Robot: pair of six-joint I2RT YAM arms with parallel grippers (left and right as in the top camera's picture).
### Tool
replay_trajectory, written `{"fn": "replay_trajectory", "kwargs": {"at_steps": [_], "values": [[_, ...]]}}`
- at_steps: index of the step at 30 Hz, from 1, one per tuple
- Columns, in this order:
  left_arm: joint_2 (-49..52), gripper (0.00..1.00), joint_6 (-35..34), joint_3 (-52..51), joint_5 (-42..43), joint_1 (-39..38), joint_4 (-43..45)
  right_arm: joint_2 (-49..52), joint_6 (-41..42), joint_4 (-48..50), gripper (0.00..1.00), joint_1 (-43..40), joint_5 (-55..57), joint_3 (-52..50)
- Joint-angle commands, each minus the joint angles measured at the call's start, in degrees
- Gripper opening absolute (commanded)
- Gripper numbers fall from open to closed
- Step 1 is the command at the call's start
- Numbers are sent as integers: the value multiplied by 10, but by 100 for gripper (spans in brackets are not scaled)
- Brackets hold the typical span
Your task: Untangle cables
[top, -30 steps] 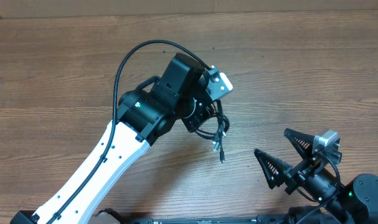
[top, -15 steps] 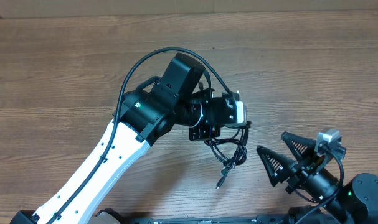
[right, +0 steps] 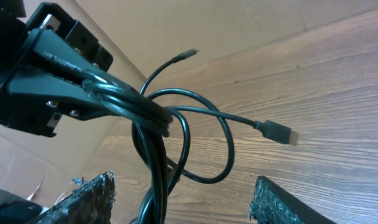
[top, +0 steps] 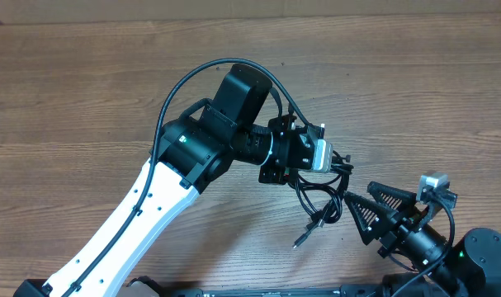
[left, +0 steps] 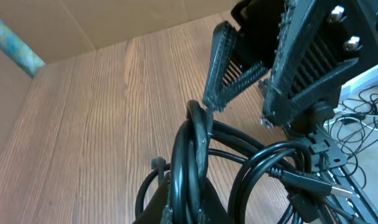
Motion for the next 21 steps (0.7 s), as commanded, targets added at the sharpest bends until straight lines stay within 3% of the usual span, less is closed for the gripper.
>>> {"fn": "replay_trajectory", "kwargs": {"at_steps": [1, 9, 21], "values": [[-5, 4, 6, 15, 34, -8, 6, 1, 3, 7, 69, -1, -25, 14], [18, 5, 6, 15, 40, -33, 33, 1, 3, 8, 52, -1, -24, 14], [21, 4, -5, 15, 41, -37, 36, 1, 2, -18, 12, -1, 26, 13]]}}
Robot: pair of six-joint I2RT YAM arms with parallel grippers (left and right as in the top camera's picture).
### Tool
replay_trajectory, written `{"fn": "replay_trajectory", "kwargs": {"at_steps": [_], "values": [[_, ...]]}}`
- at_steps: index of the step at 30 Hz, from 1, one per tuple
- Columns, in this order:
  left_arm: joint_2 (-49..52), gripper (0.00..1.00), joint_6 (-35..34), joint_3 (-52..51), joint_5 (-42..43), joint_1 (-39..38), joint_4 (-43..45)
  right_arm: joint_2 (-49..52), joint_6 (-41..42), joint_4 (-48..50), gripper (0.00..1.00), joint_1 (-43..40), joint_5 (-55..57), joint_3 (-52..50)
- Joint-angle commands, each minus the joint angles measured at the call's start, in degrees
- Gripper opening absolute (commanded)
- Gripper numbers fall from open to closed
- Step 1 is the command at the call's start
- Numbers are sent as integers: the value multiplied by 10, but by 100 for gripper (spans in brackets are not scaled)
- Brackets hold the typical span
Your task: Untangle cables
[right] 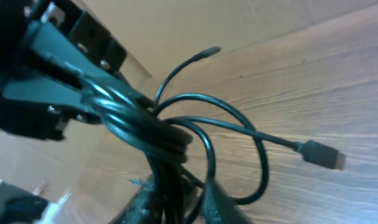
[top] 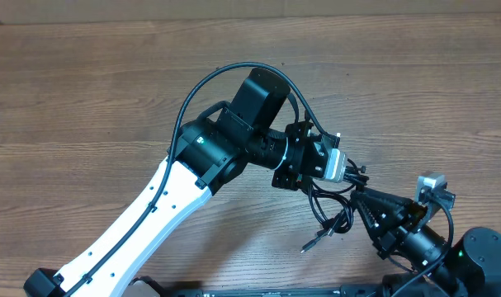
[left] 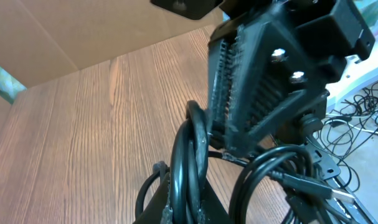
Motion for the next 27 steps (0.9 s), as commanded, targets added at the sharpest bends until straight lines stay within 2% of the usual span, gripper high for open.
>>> {"fn": "replay_trajectory", "kwargs": {"at_steps": [1, 5, 9, 21, 27], "values": [[0, 4, -8, 15, 19, -3, 5, 1, -2, -10, 10, -1, 37, 13], [0, 4, -36, 15, 35, -3, 29, 1, -3, -28, 5, -1, 70, 13], [0, 4, -37, 15, 66, -3, 31, 1, -3, -33, 5, -1, 81, 13], [1, 5, -37, 15, 252, -5, 19, 1, -3, -47, 5, -1, 131, 13], [1, 9, -37, 15, 294, -12, -5, 1, -3, -50, 6, -1, 165, 13]]}}
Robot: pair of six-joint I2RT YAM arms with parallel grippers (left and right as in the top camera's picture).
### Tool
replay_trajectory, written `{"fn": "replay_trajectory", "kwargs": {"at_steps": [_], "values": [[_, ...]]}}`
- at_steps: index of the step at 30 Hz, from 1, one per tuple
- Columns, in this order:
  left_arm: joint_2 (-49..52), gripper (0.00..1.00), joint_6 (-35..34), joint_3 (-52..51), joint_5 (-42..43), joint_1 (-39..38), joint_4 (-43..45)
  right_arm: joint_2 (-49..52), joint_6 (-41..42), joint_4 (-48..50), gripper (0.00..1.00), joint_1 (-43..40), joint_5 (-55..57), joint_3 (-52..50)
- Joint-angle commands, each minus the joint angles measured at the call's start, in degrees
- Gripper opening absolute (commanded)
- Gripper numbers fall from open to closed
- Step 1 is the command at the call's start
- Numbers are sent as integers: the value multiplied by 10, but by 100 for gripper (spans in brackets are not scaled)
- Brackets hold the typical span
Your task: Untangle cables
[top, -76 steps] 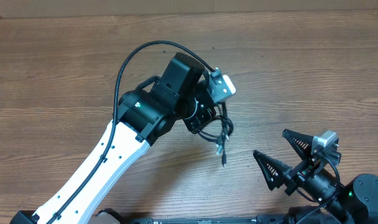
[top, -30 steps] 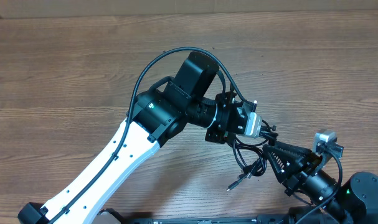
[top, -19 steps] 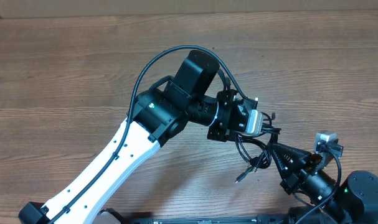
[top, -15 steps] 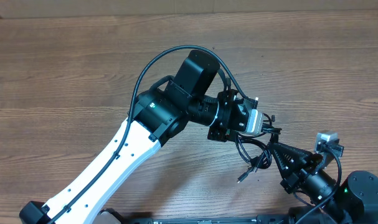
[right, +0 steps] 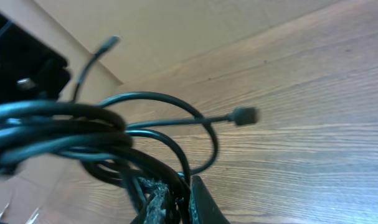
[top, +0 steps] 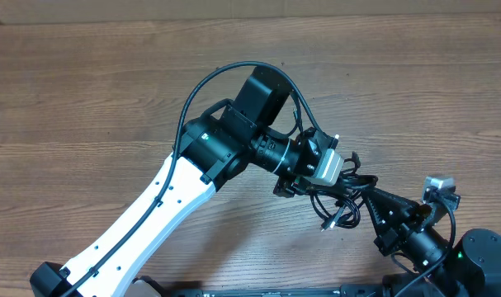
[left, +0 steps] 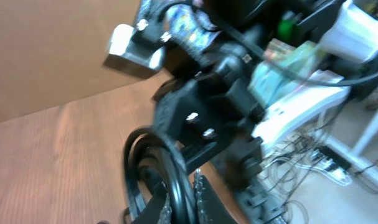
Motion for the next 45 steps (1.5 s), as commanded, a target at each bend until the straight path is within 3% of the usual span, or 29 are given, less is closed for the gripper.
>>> {"fn": "replay_trajectory", "kwargs": {"at_steps": [1, 7, 15, 19, 22, 28, 32, 42, 45], "values": [[-12, 9, -4, 15, 123, -13, -10, 1, 3, -5, 7, -2, 84, 0], [-12, 8, -4, 15, 131, -22, -10, 1, 5, 3, 7, -2, 115, 0], [-12, 5, -4, 15, 132, -25, -28, 1, 5, 14, 13, -2, 269, 0], [-12, 4, -4, 15, 113, -25, -32, 1, 5, 27, 31, -2, 282, 0], [-12, 4, -5, 15, 47, -25, -32, 1, 5, 16, 50, -2, 234, 0], [-12, 4, -66, 15, -164, -25, -30, 1, 5, -8, 64, -2, 100, 0], [-12, 4, -143, 15, -239, -25, -4, 1, 5, -10, 66, -2, 45, 0], [-12, 4, -249, 15, -238, -25, 75, 1, 5, -9, 66, -2, 14, 0], [-12, 4, -272, 15, -199, -25, 97, 1, 5, -8, 66, -2, 14, 0]]}}
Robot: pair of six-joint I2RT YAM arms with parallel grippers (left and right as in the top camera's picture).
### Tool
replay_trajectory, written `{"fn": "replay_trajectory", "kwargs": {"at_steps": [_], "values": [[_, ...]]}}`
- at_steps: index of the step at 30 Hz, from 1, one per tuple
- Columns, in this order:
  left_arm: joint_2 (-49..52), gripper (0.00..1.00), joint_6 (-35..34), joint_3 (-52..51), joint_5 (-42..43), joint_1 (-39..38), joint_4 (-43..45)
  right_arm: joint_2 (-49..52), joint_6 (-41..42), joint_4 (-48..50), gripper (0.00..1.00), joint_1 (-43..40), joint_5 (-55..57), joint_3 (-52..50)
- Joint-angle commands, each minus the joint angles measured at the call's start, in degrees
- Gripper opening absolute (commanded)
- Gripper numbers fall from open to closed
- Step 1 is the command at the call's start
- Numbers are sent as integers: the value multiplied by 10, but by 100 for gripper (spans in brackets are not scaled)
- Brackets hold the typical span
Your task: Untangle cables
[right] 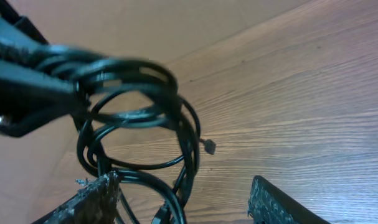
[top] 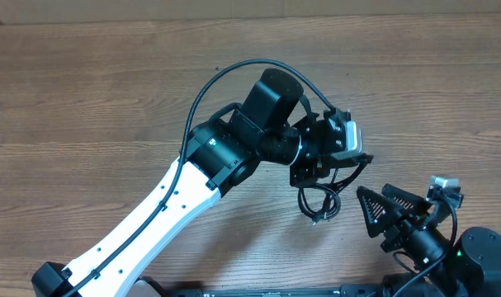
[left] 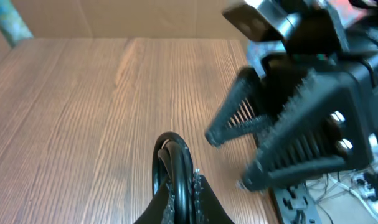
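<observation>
A tangled bundle of black cables (top: 319,200) hangs in loops from my left gripper (top: 326,172), which is shut on several of its strands over the wooden table. In the left wrist view the strands (left: 174,154) stand pinched between the left fingertips (left: 195,186). My right gripper (top: 365,211) stands open just right of the bundle, apart from it. Seen from the right wrist, the loops (right: 141,118) hang ahead of the open right gripper (right: 187,202), with one plug end (right: 208,146) dangling free. The lower loops reach down between its fingers without being gripped.
The wooden table (top: 85,99) stretches to the left and back. The white left arm (top: 143,223) crosses the near left of the table. A cardboard wall (right: 176,25) stands behind the table.
My right gripper was shut on strands of the bundle; now it is open and apart from them. My left gripper has turned and shifted back and to the right, still holding the bundle.
At first my left gripper held the bundle and the right stood open close by. Then the right was shut on strands and stayed shut while the left wrist turned. Now the right is open and the bundle hangs from the left alone.
</observation>
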Motion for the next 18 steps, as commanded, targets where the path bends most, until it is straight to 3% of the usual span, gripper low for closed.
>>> {"fn": "replay_trajectory", "kwargs": {"at_steps": [1, 5, 11, 18], "values": [[-13, 4, -53, 14, 57, -2, 21, 0, 0, 3, 65, 0, -12, 0], [-13, 4, -53, 14, 171, -2, 36, 0, 0, 3, 66, 0, 11, -5], [-13, 4, -53, 15, 233, -1, 37, 0, 0, 14, 66, -1, 20, -35], [-13, 7, -53, 15, 337, 8, 29, 0, 0, -24, 70, -1, 192, -46]]}}
